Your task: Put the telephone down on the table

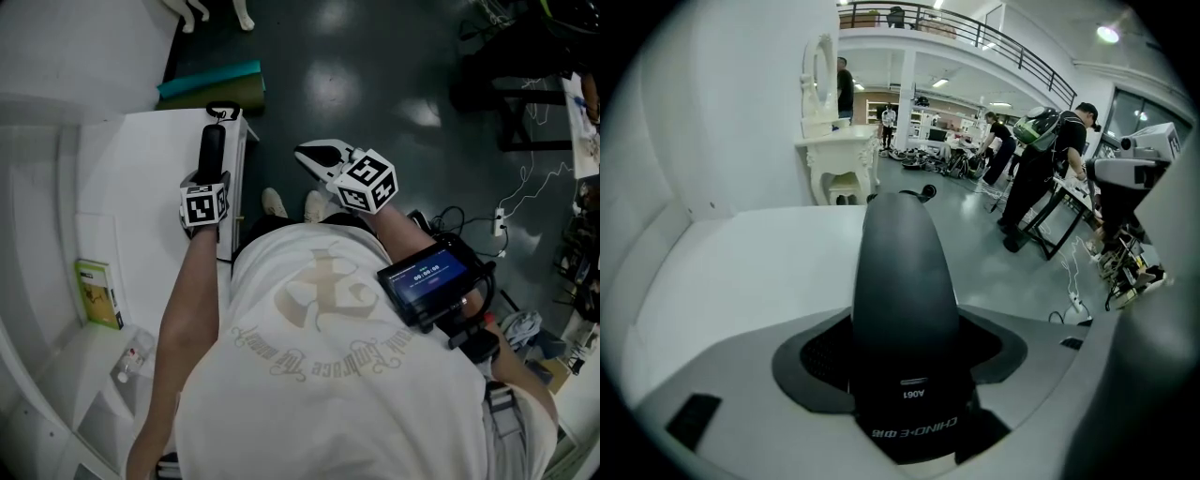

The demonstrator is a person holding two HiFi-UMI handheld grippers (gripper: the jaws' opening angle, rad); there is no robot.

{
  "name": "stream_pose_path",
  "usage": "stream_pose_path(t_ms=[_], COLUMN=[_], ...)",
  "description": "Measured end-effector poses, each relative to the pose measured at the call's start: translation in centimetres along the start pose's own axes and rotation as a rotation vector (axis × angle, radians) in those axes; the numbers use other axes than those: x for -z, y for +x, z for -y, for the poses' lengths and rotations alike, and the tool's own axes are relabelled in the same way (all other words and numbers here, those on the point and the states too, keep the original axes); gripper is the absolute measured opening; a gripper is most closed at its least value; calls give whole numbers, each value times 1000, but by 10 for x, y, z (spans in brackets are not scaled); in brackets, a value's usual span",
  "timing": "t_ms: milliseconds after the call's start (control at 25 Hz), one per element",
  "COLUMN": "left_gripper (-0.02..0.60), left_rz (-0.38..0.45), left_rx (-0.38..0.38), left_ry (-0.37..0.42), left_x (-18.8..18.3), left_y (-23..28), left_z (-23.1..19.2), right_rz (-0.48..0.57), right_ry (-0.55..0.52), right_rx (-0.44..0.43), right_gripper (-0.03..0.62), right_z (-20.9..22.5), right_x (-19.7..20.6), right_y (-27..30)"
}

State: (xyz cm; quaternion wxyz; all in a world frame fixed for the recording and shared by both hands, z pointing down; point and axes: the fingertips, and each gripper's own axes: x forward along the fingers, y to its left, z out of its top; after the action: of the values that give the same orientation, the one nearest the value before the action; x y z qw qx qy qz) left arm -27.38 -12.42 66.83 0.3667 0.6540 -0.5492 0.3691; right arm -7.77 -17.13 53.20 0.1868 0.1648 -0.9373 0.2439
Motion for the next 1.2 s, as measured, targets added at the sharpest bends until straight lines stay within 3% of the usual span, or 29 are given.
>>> stream_pose_path(t_ms=[120, 560, 800, 1040, 1200], left_gripper=[330, 376, 376, 371, 300], left_rz=[0, 53, 108, 197, 274], left_rx=[14, 41, 22, 12, 25], left_ry=[29, 41, 56, 13, -7], left_x=[-1, -2, -10, -23, -36], left_y=[0, -17, -38, -68, -94], left_z=[1, 2, 3, 7, 19], right_rz=[0, -11, -11, -2, 5], right_ry=[0, -10, -29, -56, -78], right_rx=[-4, -33, -53, -77, -100], right_gripper=[15, 15, 15, 15, 15], right_z=[-1, -9, -13, -17, -21], right_x=[1, 4, 0, -8, -16], right_y=[1, 5, 8, 12, 16])
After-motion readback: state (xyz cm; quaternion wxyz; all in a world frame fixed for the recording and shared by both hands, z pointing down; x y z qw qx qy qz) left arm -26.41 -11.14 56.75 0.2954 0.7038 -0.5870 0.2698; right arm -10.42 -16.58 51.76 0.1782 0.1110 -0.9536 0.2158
